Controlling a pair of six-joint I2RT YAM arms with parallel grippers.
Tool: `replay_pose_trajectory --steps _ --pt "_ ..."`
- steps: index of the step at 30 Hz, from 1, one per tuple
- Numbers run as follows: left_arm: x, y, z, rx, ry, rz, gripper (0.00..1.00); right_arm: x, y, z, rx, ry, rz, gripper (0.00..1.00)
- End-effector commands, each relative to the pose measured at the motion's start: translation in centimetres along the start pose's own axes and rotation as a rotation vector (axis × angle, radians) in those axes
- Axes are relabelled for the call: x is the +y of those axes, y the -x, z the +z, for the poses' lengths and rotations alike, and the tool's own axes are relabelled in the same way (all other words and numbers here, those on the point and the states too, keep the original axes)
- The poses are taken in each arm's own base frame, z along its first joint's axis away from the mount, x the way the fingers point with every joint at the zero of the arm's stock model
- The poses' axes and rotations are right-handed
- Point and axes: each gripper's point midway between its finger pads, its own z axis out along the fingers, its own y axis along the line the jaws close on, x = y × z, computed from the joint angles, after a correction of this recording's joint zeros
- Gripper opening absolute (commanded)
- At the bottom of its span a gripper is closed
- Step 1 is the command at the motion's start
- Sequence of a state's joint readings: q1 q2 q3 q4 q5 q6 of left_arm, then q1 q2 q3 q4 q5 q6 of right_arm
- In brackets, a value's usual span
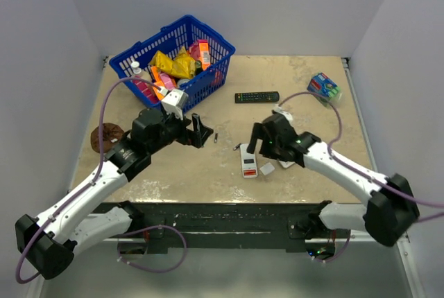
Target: Load the batteries into the remote control
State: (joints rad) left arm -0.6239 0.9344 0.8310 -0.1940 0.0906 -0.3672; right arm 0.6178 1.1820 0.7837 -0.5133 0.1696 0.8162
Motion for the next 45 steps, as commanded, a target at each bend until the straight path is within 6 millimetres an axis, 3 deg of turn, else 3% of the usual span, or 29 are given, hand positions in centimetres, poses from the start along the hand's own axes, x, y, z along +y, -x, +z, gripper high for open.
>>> replay_pose_trajectory --steps 1,6,11,20,25,26,30,41,45 --pt "0.4 0.2 0.1 -0.012 0.047 -0.129 1.0 2.0 -0.8 1.5 0.046 -0.094 -0.211 0.98" --pt "1.1 -1.0 -0.1 0.014 0.086 -0.193 1.0 3.6 -1.1 3.7 0.069 -0.122 -0.249 0.98" --pt "1.4 -1.9 -0.4 0.017 0.102 -0.235 1.0 3.8 -2.3 6.1 0.116 -0.151 -0.298 0.96" --pt "1.6 -2.7 0.1 0.044 0.114 -0.266 0.99 3.0 -4.6 7.4 0.176 -0.162 -0.34 0.73" --pt "1.2 -3.3 0.8 0.056 0.093 -0.315 0.99 1.9 -5.5 7.1 0.199 -0.17 -0.366 0.49" --pt "1.2 -3.3 1.0 0.052 0.089 -0.328 0.99 1.9 -5.4 6.9 0.194 -0.165 -0.375 0.4" --pt "0.6 -4.0 1.6 0.058 0.054 -0.381 0.98 3.2 -4.6 5.1 0.144 -0.104 -0.414 0.25" --pt "-2.8 -4.0 5.2 0.072 -0.154 -0.514 0.98 12.5 -0.2 -4.9 -0.092 0.371 -0.579 0.23" --pt "-4.7 -3.6 5.9 0.084 -0.245 -0.564 0.96 14.4 0.3 -6.8 -0.131 0.464 -0.626 0.24"
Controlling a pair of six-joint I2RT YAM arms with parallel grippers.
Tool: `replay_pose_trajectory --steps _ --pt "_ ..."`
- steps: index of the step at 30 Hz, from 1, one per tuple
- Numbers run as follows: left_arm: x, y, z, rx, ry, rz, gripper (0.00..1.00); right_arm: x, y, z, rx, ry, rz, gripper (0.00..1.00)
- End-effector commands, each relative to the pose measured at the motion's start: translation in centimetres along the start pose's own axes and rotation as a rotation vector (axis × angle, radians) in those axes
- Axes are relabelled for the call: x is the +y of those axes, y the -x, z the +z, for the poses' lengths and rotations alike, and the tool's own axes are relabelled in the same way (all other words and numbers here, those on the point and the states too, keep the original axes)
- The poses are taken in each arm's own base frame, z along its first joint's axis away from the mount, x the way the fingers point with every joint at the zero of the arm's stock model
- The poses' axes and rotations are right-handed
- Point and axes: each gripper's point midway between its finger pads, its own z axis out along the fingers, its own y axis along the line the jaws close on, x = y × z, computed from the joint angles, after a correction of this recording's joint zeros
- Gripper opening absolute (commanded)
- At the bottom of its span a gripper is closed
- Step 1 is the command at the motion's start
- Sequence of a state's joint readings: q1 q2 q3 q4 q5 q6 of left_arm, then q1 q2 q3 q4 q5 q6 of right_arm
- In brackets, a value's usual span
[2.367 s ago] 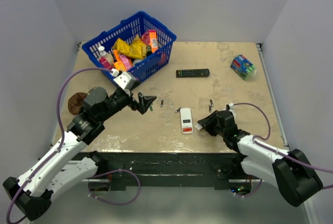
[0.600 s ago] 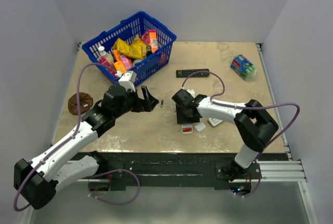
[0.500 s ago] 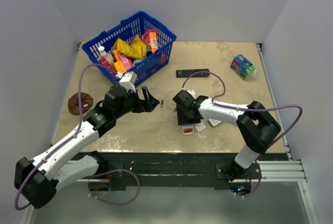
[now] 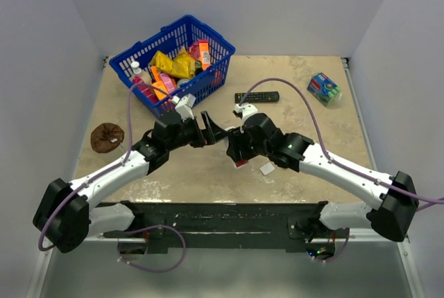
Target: Load the batteries into the remote control
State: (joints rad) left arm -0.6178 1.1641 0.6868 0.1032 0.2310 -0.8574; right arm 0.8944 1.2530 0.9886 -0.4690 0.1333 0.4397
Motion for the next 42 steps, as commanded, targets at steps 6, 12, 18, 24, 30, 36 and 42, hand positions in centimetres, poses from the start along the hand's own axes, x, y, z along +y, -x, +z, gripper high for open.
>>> replay_pose_trajectory --steps 6,12,18,24,30,36,42 --pt "-4.9 0.3 1.3 -0.006 -0.201 -0.079 0.85 4.1 5.4 -2.6 -0.18 0.176 -0.112 0.24" --pt "-4.5 -1.2 1.8 0.004 -0.166 -0.117 0.71 4.2 6.8 -3.0 -0.234 0.172 -0.08 0.24" --pt "-4.4 -1.2 1.9 -0.003 -0.158 -0.122 0.54 4.5 7.0 -2.9 -0.242 0.181 -0.072 0.25" --pt "-4.2 -0.7 1.6 -0.038 -0.144 -0.096 0.18 4.5 6.6 -3.1 -0.219 0.182 -0.049 0.39" --pt "-1.8 0.5 0.7 -0.118 -0.039 -0.059 0.0 2.3 5.0 -4.1 -0.151 0.092 -0.033 0.71" --pt "2.4 2.4 -1.2 -0.19 0.038 -0.104 0.0 -3.1 1.0 -3.8 0.019 -0.065 0.04 0.75" --pt "4.0 3.4 -2.8 -0.23 0.073 -0.095 0.0 -7.1 -3.7 -1.7 0.198 -0.152 0.119 0.71"
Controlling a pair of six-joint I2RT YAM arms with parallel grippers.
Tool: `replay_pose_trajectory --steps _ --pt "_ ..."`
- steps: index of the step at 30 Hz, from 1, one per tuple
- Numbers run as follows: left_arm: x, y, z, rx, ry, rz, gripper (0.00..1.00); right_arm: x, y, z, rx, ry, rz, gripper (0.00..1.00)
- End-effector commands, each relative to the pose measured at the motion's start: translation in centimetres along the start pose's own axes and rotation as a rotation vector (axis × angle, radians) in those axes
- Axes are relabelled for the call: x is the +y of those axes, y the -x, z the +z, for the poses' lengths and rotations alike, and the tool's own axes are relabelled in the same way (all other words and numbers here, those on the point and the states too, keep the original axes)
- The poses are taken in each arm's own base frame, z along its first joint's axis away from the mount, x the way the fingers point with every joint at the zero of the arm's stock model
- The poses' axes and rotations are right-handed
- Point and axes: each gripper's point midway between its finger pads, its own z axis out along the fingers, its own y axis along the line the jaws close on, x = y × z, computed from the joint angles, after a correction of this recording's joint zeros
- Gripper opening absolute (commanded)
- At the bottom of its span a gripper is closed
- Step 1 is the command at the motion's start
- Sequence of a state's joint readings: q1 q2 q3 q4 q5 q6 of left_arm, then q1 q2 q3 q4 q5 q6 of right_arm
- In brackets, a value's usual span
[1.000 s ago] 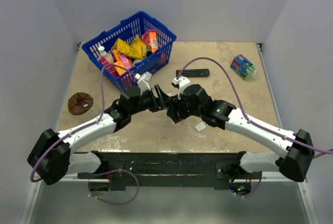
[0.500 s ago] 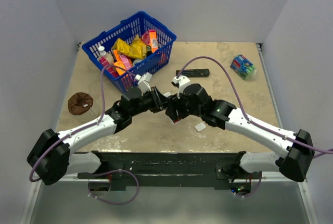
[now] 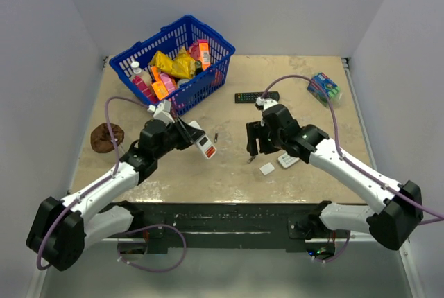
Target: Load the batteries into the remote control
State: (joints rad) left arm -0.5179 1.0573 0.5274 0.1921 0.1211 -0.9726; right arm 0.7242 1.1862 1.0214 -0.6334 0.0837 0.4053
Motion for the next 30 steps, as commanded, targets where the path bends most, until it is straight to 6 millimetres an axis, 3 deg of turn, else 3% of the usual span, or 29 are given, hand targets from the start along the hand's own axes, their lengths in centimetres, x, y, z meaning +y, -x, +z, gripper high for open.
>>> replay_pose_trajectory --steps 1,5,16,30 --pt "-0.8 1.3 -0.8 -0.045 -0.032 0.046 0.0 -2.3 -4.3 1.6 0.166 -0.07 0.037 0.69" --pt "-0.9 0.9 -1.0 -0.025 -0.044 0.046 0.0 -2.9 -6.0 3.7 0.234 -0.107 0.05 0.64" --pt "-1.1 0.6 -1.6 -0.008 -0.059 0.066 0.0 -5.0 -10.8 6.1 0.425 -0.209 0.057 0.75" --pt "-1.6 0.8 -1.9 -0.003 -0.066 0.117 0.0 -7.4 -11.7 7.2 0.493 -0.323 -0.022 0.83"
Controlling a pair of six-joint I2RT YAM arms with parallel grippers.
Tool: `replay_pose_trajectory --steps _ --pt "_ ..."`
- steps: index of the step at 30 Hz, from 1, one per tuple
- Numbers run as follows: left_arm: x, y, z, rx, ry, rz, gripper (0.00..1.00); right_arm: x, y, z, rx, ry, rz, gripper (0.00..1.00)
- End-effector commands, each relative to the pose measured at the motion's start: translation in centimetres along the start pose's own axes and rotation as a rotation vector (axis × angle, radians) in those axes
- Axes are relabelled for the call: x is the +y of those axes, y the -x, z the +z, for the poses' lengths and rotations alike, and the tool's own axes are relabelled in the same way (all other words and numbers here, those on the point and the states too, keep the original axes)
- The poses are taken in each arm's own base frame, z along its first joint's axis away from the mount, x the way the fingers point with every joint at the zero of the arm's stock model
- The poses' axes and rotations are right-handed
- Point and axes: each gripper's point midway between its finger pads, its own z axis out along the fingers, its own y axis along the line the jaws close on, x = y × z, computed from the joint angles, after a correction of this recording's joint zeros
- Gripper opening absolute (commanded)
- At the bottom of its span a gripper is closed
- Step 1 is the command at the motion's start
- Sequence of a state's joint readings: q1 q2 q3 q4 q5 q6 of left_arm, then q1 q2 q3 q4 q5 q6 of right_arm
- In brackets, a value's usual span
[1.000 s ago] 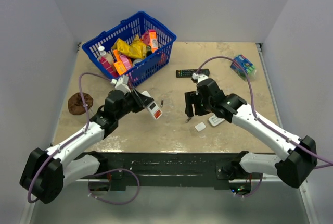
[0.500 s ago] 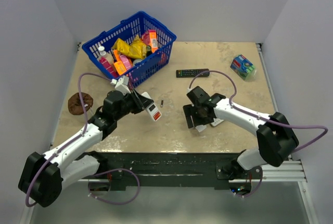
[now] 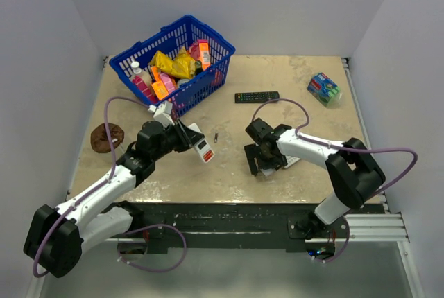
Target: Load the batteries into the remote control
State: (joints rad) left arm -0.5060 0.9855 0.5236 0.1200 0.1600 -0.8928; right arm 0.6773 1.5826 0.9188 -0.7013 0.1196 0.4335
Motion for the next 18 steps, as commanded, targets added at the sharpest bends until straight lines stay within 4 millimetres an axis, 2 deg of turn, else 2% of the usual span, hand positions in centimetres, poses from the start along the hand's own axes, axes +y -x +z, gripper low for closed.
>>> replay_pose_trajectory --steps 1,6,10,18 --pt "-1.6 1.2 -0.5 -0.03 -0.053 0.047 0.0 -0.9 0.6 0.0 -0.001 -0.05 -0.026 0.83" --pt "-1.6 1.1 -0.5 -0.02 -0.058 0.054 0.0 -1.3 0.7 0.4 0.008 -0.064 -0.051 0.84" --pt "-1.6 1.1 -0.5 -0.017 -0.057 0.056 0.0 -0.8 1.0 0.5 0.006 -0.042 -0.06 0.84" --pt "-1.8 1.3 -0.5 -0.017 -0.061 0.068 0.0 0.4 -0.1 1.1 0.059 0.033 -0.084 0.77"
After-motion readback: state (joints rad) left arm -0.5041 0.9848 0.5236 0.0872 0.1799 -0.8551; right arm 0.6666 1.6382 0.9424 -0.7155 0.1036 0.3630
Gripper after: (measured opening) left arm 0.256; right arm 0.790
